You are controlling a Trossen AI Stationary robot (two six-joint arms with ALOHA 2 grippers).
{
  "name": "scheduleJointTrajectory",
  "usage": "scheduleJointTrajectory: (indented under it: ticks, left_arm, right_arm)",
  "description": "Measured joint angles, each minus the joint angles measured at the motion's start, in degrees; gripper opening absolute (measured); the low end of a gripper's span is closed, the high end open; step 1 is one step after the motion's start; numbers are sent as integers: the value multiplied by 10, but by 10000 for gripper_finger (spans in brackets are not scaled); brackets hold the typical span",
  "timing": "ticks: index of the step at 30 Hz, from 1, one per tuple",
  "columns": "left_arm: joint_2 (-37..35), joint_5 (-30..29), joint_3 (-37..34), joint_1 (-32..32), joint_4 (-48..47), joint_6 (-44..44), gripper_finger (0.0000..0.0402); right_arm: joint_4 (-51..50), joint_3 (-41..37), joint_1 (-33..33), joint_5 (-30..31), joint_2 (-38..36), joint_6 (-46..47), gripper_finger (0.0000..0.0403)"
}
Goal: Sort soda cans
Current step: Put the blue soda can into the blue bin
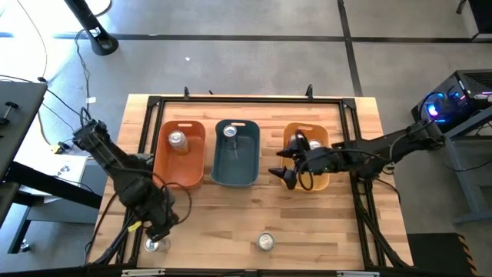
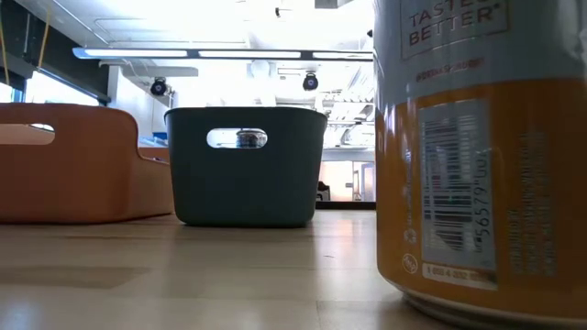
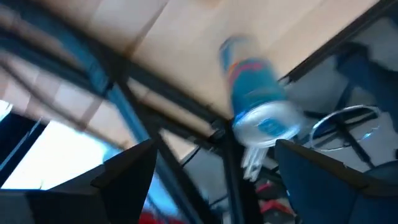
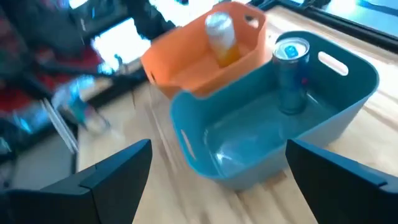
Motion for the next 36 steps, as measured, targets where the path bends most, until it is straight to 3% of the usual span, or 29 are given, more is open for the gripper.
scheduleJointTrajectory:
  ticks: [3,8,13,25,36]
  left_arm:
    - [-1,28,-26,-34,55,-31,321]
    - [-1,13,-28,-71,159,-46,321]
    - [1,-22,-28,-88,168,-84,321]
    - [20,-75,-58,-104,199,-180,321]
    - [44,-62,-58,-112,199,-255,321]
  right_arm:
    - [15,0,26,11,8,57,365]
    - [26,0,68,34,31,129,365]
    - [41,0,94,57,65,176,365]
    - [67,0,105,7,123,172,365]
    - [65,0,105,-1,123,125,365]
